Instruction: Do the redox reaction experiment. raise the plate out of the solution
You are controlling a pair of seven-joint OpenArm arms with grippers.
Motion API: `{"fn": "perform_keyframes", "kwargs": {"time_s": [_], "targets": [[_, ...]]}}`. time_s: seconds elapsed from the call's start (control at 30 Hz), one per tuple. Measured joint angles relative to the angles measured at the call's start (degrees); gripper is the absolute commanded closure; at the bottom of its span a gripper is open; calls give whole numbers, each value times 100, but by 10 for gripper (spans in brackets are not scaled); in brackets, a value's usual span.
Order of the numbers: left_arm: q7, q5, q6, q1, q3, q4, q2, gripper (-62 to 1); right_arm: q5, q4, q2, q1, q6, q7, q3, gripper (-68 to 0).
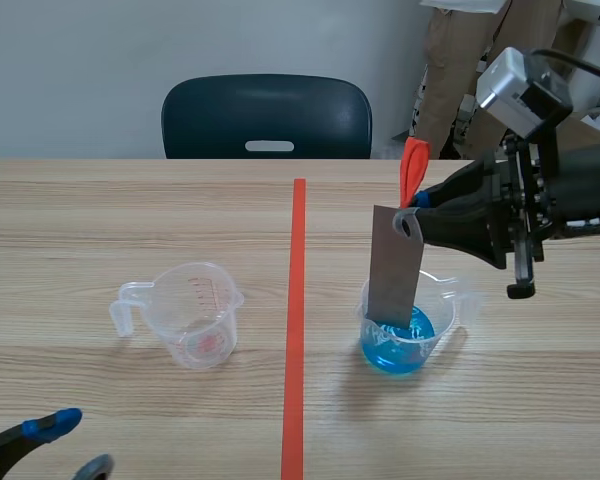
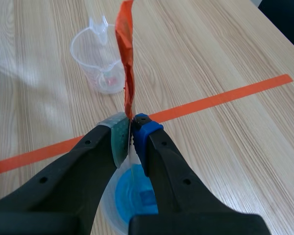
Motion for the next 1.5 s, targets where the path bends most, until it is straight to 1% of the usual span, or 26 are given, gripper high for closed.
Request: {"fn": "perform_keyframes", "kwargs": {"time_s": [0.03, 0.07, 0.2, 0.23, 0.3, 0.33, 0.37, 0.4, 0.47, 0.53, 0.6, 0.67, 0.77, 0.8, 0.87, 0.97, 1.1, 1.13, 1.17, 1.27, 1.4, 1.5], "targets": [[2, -81, 0, 81, 0, 94, -195, -204, 63, 48, 68, 0, 0, 37, 0, -4], [0, -227, 0, 164, 0, 197, -378, -187, 83, 87, 133, 0, 0, 63, 0, -4], [-4, -748, 0, 481, 0, 752, -1126, -86, 103, 203, 424, 2, 0, 221, 0, -4], [0, -866, 0, 551, 0, 920, -1318, -71, 101, 236, 496, 2, -2, 273, 0, -4], [-4, -1141, -22, 647, 2, 1250, -1681, -61, 103, 310, 625, 2, 0, 358, 0, -4], [-7, -1250, -87, 662, 2, 1399, -1845, -59, 101, 354, 673, 13, 0, 365, 0, -4], [2, -1333, -295, 664, 2, 1532, -1998, -59, 101, 393, 721, 15, 0, 415, 0, -4], [35, -1434, -422, 656, 2, 1683, -2142, -58, 101, 433, 763, 17, 0, 479, 0, -4], [518, -1644, -669, 603, 0, 2006, -2413, -55, 101, 503, 852, 28, 0, 623, 0, -4], [1054, -1646, -944, 452, 0, 2295, -2625, -54, 103, 579, 968, 42, 0, 772, 0, -4], [1327, -1676, -1270, 245, 0, 2566, -2780, -37, 101, 662, 1097, 48, 0, 940, 0, -4], [1775, -1687, -1587, -7, 0, 2830, -2894, -36, 101, 763, 1228, 52, 0, 1010, 0, -4], [2632, -1694, -1998, -426, 20, 3189, -2981, -36, 101, 929, 1397, 61, 0, 1139, 0, -4], [2949, -1762, -2100, -595, 74, 3283, -3003, -35, 101, 977, 1440, 61, 0, 1165, 0, -4], [3613, -2022, -2291, -973, 319, 3418, -3049, -25, 101, 1071, 1534, 61, 0, 1272, 0, -4], [4260, -2382, -2328, -1596, 925, 3469, -3064, -25, 120, 1161, 1663, 94, 2, 1384, 0, -4], [5104, -3095, -2326, -2437, 1891, 3442, -3056, -25, 498, 1182, 1825, 278, 0, 1386, 0, -4], [5268, -3209, -2326, -2651, 2111, 3434, -3032, -25, 570, 1182, 1871, 319, 0, 1390, 0, -4], [5418, -3265, -2326, -2870, 2310, 3423, -2983, -25, 590, 1182, 1906, 367, 0, 1390, 0, -4], [5963, -3259, -2321, -3482, 2763, 3329, -2686, -25, 608, 1182, 1950, 450, 0, 1390, 0, -4], [6566, -3250, -2321, -4081, 3104, 3132, -2131, -25, 686, 1187, 1958, 459, 2, 1388, 0, -4], [6791, -3250, -2321, -4404, 3298, 2907, -1742, -25, 704, 1263, 1958, 459, 0, 1338, 0, -4]]}}
